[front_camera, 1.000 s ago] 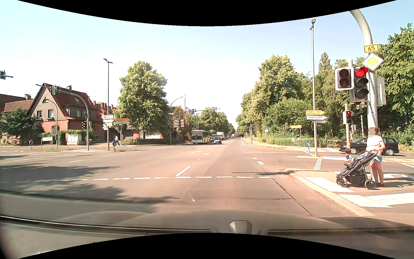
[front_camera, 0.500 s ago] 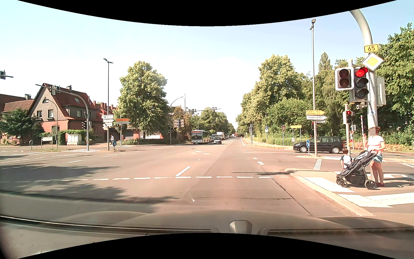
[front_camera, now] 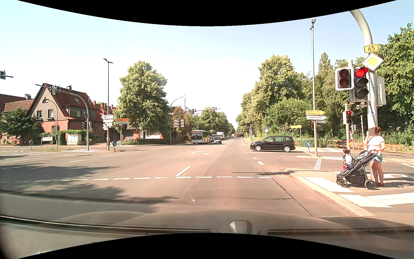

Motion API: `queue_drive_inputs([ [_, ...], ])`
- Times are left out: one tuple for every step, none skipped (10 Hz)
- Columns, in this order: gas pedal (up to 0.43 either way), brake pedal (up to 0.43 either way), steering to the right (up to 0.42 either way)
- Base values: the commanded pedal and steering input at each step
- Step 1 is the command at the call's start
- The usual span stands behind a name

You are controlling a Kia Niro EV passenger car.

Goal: Follow the waypoints while adhering to traffic rules and regulations

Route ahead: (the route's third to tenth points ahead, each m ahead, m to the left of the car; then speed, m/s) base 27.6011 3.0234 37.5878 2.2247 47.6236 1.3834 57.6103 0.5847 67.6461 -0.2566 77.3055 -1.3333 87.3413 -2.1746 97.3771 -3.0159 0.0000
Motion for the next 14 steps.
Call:
queue_drive_inputs([
  [0.000,0.280,0.016],
  [0.000,0.280,0.016],
  [0.000,0.280,0.016],
  [0.000,0.280,0.016],
  [0.000,0.274,0.016],
  [0.000,0.280,0.016],
  [0.000,0.280,0.016],
  [0.000,0.280,0.016],
  [0.000,0.280,0.016],
  [0.000,0.280,0.016],
  [0.000,0.280,0.016],
  [0.000,0.280,0.016],
  [0.000,0.280,0.016],
  [0.000,0.274,0.016],
])
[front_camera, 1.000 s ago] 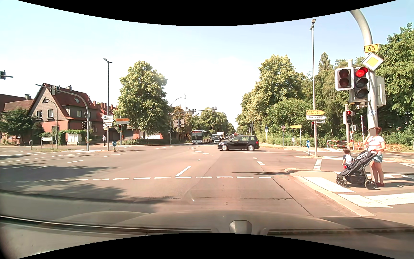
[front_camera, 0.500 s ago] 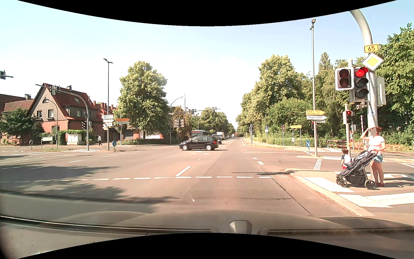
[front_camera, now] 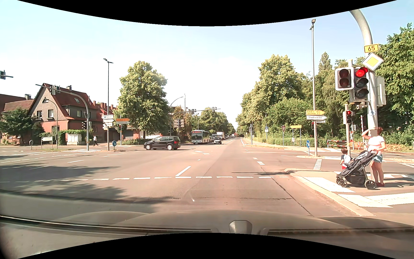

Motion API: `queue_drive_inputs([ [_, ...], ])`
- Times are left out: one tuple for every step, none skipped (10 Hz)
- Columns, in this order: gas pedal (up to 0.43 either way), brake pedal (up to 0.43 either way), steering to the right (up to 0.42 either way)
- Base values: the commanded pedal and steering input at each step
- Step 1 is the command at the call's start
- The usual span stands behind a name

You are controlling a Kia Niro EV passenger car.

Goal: Follow the waypoints while adhering to traffic rules and regulations

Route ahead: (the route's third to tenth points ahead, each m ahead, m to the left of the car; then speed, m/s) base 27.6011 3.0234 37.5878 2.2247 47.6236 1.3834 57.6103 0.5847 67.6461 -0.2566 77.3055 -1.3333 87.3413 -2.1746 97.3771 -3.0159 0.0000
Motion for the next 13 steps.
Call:
queue_drive_inputs([
  [0.000,0.280,0.016],
  [0.000,0.280,0.016],
  [0.000,0.280,0.016],
  [0.000,0.280,0.016],
  [0.000,0.280,0.016],
  [0.000,0.280,0.016],
  [0.000,0.280,0.016],
  [0.000,0.280,0.016],
  [0.000,0.280,0.016],
  [0.000,0.280,0.016],
  [0.000,0.280,0.016],
  [0.000,0.280,0.016],
  [0.000,0.280,0.016],
])
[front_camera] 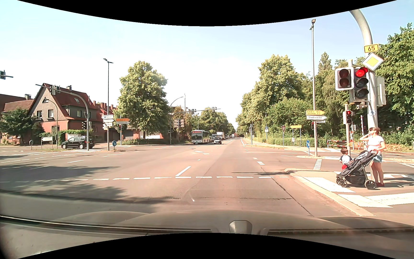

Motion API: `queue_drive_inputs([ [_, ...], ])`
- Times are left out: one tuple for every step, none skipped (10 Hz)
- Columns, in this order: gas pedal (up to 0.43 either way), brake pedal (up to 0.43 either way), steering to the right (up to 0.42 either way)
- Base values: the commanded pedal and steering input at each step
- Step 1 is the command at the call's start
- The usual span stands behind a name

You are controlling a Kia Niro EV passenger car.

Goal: Follow the waypoints while adhering to traffic rules and regulations

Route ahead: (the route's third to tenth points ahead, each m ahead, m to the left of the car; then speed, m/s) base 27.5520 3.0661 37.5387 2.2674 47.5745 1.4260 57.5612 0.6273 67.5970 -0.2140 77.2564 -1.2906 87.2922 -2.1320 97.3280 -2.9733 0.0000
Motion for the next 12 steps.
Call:
queue_drive_inputs([
  [0.000,0.280,0.016],
  [0.000,0.280,0.016],
  [0.000,0.280,0.016],
  [0.000,0.280,0.016],
  [0.000,0.280,0.016],
  [0.000,0.280,0.016],
  [0.000,0.280,0.016],
  [0.000,0.280,0.016],
  [0.000,0.280,0.016],
  [0.000,0.280,0.016],
  [0.000,0.280,0.016],
  [0.000,0.280,0.016],
])
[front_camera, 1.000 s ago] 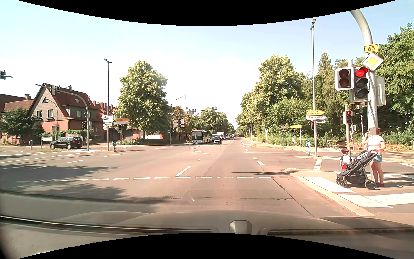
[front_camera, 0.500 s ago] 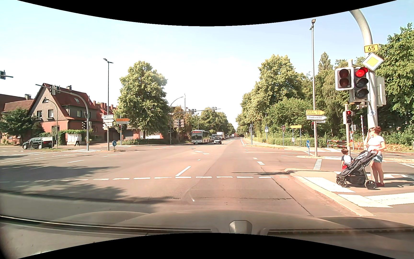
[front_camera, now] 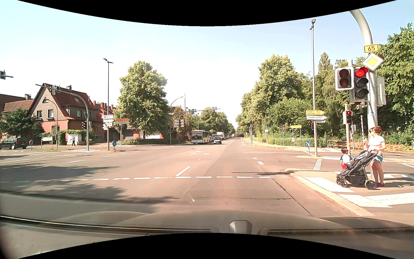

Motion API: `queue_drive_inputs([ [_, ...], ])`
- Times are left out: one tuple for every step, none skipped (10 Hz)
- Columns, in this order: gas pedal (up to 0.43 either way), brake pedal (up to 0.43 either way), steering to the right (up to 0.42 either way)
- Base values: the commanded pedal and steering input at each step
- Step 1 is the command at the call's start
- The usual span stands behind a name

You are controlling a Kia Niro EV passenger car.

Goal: Follow the waypoints while adhering to traffic rules and regulations

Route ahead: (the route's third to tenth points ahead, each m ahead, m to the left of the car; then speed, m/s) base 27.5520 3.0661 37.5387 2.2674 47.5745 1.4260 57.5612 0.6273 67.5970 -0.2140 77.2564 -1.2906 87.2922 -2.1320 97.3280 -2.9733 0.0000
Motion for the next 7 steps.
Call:
queue_drive_inputs([
  [0.000,0.280,0.016],
  [0.000,0.280,0.016],
  [0.000,0.280,0.016],
  [0.000,0.280,0.016],
  [0.000,0.280,0.016],
  [0.000,0.280,0.016],
  [0.000,0.280,0.016],
])
